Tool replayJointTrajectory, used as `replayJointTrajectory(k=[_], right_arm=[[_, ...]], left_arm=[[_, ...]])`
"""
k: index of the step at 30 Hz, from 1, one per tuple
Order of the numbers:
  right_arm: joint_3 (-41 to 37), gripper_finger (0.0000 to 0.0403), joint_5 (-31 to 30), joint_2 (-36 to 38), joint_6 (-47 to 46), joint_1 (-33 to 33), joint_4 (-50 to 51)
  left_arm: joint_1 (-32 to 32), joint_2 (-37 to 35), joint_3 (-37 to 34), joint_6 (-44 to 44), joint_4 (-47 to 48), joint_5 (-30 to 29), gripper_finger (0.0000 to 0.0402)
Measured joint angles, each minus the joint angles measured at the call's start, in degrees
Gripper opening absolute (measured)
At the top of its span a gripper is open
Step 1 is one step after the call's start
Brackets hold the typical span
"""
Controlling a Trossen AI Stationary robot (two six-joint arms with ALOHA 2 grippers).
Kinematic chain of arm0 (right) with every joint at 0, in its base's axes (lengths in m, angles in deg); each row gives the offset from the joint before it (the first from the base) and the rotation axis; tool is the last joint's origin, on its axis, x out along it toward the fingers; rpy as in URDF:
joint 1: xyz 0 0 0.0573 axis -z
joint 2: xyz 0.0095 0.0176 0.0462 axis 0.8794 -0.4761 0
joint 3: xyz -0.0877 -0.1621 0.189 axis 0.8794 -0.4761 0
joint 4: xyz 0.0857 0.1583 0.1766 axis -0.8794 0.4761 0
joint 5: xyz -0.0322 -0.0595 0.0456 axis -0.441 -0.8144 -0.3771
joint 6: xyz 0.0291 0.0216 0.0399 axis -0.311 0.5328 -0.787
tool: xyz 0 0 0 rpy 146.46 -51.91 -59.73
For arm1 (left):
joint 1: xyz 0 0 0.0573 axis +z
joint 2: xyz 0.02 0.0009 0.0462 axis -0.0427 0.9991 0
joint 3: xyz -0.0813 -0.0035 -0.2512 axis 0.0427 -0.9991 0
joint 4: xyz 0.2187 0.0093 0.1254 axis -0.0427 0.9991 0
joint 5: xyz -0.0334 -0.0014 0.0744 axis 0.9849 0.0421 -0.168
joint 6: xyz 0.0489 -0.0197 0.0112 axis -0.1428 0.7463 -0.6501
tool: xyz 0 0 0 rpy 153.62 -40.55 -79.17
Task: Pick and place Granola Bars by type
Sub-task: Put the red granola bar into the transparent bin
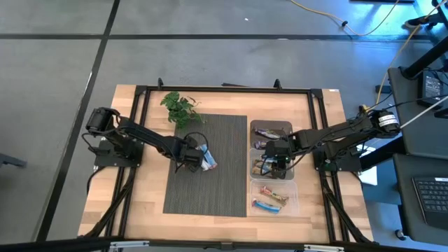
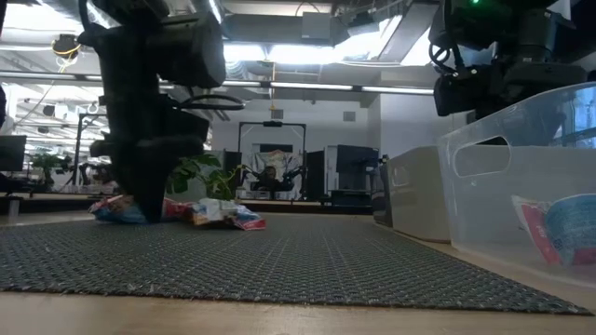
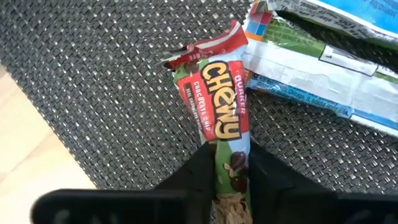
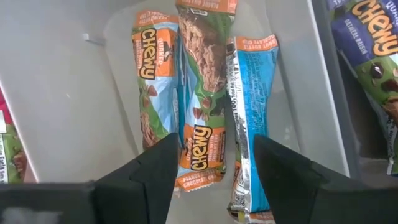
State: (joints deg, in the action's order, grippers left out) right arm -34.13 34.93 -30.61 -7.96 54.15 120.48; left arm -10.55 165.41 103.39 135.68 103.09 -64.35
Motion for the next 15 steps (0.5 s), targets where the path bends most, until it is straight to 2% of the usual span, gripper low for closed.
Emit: replayJointTrajectory(k=[4, 10, 15], right_arm=[[0.1, 0.0210, 0.0, 0.0, 0.0, 0.0, -0.1], [2.0, 0.0210, 0.0, 0.0, 0.4, 0.0, -0.2], [3.3, 0.0210, -0.8, 0.0, 3.1, 0.0, -3.5]], left_arm=[[0.0, 0.1, 0.5, -1.1, 0.4, 0.2, 0.0045], [0.0, -0.7, 3.0, -4.0, 1.3, 0.1, 0.0052], [-0.5, -2.9, 4.8, -4.6, 1.9, -4.0, 0.0049]])
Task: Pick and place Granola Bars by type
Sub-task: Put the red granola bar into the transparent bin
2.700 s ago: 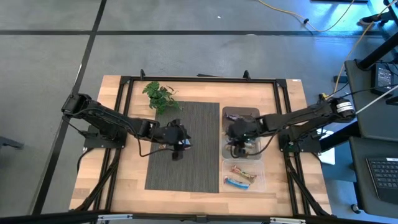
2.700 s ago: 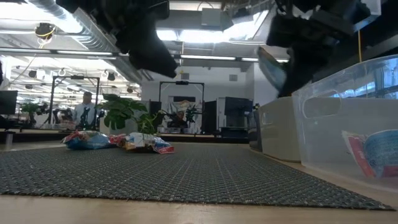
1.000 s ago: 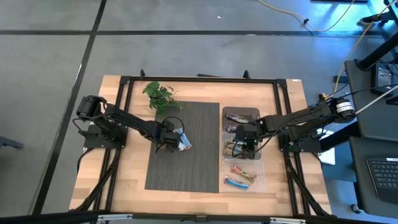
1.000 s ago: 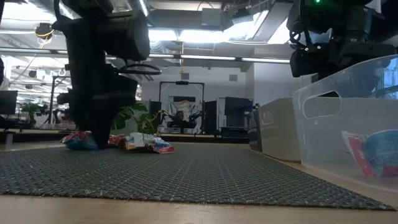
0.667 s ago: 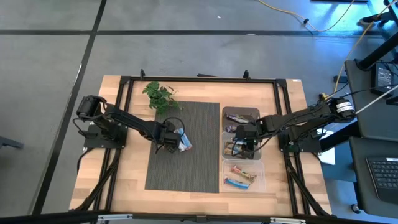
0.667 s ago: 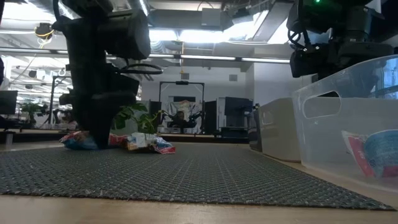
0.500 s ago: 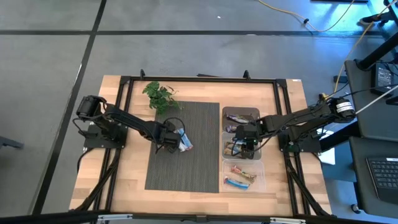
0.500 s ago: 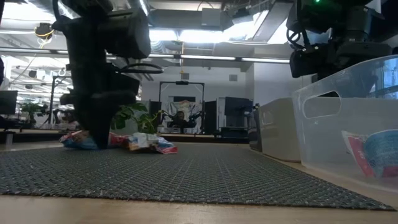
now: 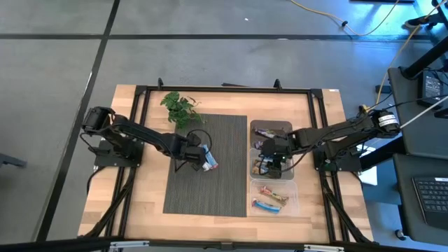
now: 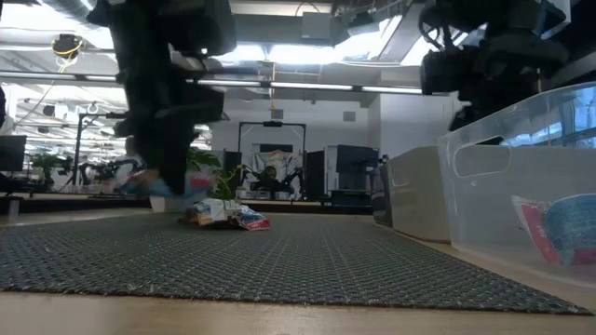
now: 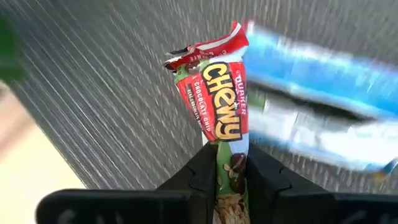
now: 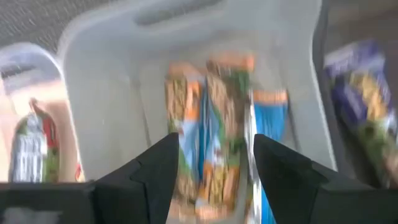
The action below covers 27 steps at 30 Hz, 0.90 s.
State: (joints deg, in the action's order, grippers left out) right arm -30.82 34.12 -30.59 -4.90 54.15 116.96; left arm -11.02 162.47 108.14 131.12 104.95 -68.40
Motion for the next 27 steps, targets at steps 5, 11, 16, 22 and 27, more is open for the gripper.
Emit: replayJointTrajectory(k=[5, 11, 16, 22, 27], right_arm=[[0.1, 0.0210, -5.6, 0.0, 4.9, 0.0, -8.9], [0.1, 0.0210, -7.8, 0.0, 16.0, 0.0, -22.2], [0.2, 0.0210, -6.8, 0.0, 19.6, 0.0, -28.7], [0.2, 0.0210, -6.7, 0.0, 21.3, 0.0, -32.3], [0.2, 0.0219, -5.6, 0.0, 27.0, 0.0, -36.1]], left_arm=[[-2.5, -2.4, 0.6, -1.2, -3.6, -10.5, 0.0050], [-4.9, -3.6, 0.6, -14.8, -17.1, -13.5, 0.0052], [-5.7, -3.3, 0.6, -27.4, -31.1, -10.6, 0.0048], [-5.7, -3.3, 0.7, -38.7, -44.6, -10.7, 0.0054], [-5.2, -2.7, 0.7, -44.5, -51.9, -10.7, 0.0049]])
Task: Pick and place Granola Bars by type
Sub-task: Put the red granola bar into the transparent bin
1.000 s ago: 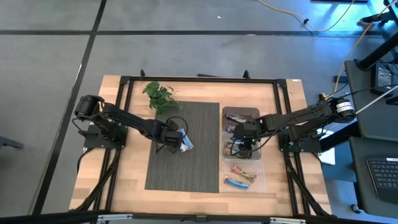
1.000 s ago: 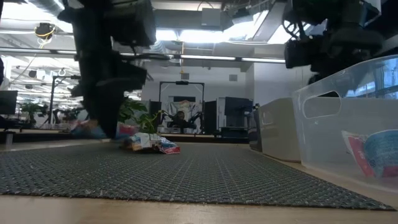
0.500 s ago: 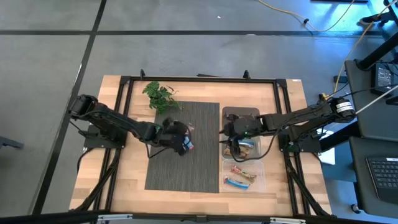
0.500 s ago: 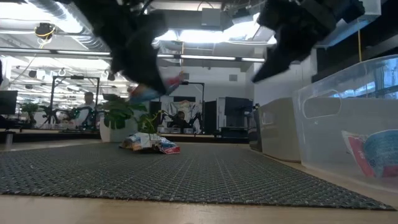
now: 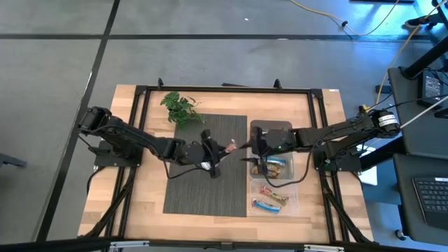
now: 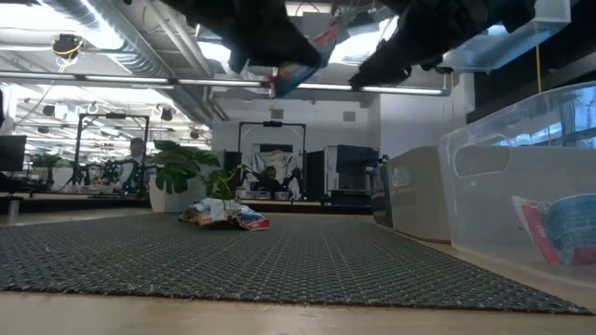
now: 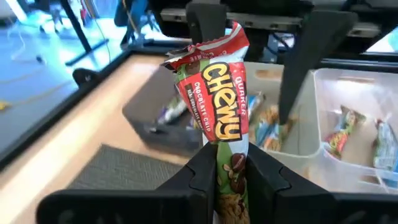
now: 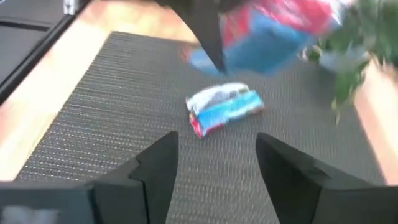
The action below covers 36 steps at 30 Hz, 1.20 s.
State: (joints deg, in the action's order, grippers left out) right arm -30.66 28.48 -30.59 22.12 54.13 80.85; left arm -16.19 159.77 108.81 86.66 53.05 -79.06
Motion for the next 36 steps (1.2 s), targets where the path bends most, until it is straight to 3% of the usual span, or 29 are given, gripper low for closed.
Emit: replayJointTrajectory(k=[11, 20, 24, 36], right_arm=[[0.0, 0.0250, 0.0, 0.0, 7.5, -1.1, -15.4], [0.0, 0.0249, 0.5, 0.0, 5.4, -1.1, -19.5], [0.0, 0.0227, 1.3, -0.1, 4.6, -1.1, -19.4], [0.0, 0.0112, 2.4, -0.5, 4.8, -1.0, -19.5]], left_arm=[[0.0, 0.4, 0.0, -8.0, -9.1, 3.5, 0.0054], [0.1, 0.4, 0.0, -10.1, -10.0, 5.2, 0.0046], [0.1, 0.4, 0.0, -11.2, -10.8, 5.2, 0.0050], [0.1, 0.4, 0.0, -11.6, -11.7, 5.3, 0.0046]])
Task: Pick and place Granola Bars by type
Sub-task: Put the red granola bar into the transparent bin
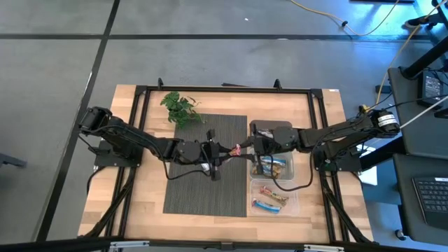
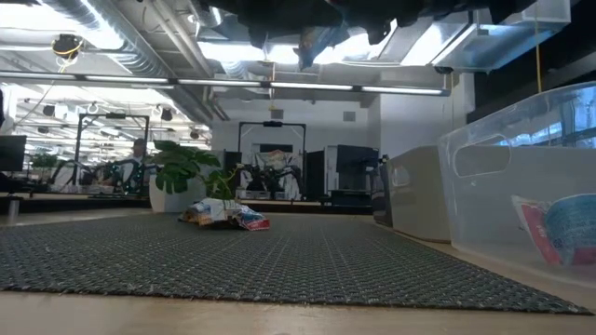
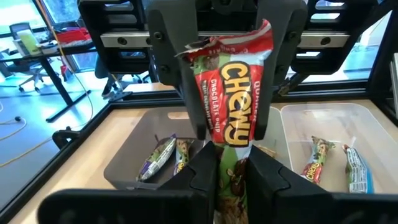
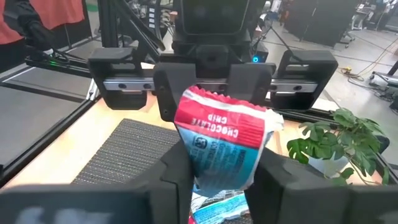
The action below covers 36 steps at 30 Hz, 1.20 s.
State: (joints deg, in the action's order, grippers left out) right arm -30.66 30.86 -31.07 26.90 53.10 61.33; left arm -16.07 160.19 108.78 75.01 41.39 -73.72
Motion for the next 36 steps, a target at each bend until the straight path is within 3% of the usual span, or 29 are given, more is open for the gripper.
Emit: replayJointTrajectory(k=[5, 21, 26, 36], right_arm=[[0.0, 0.0095, 0.0, 0.0, 0.1, 0.0, 0.0], [0.0, 0.0092, -1.4, 0.0, 0.1, 0.0, 1.6], [0.0, 0.0092, -1.6, 0.0, -0.4, 0.0, 4.1], [0.0, 0.0092, -1.5, 0.0, -6.5, 0.0, 13.7]], left_arm=[[0.0, 0.0, 0.0, 0.1, 0.3, -0.4, 0.0059], [-1.5, 0.0, 0.0, 0.8, 4.9, -2.4, 0.0124], [-1.7, 0.0, 0.0, 3.8, 9.6, -6.4, 0.0142], [-1.7, -0.1, 0.0, 11.9, 18.5, -5.0, 0.0142]])
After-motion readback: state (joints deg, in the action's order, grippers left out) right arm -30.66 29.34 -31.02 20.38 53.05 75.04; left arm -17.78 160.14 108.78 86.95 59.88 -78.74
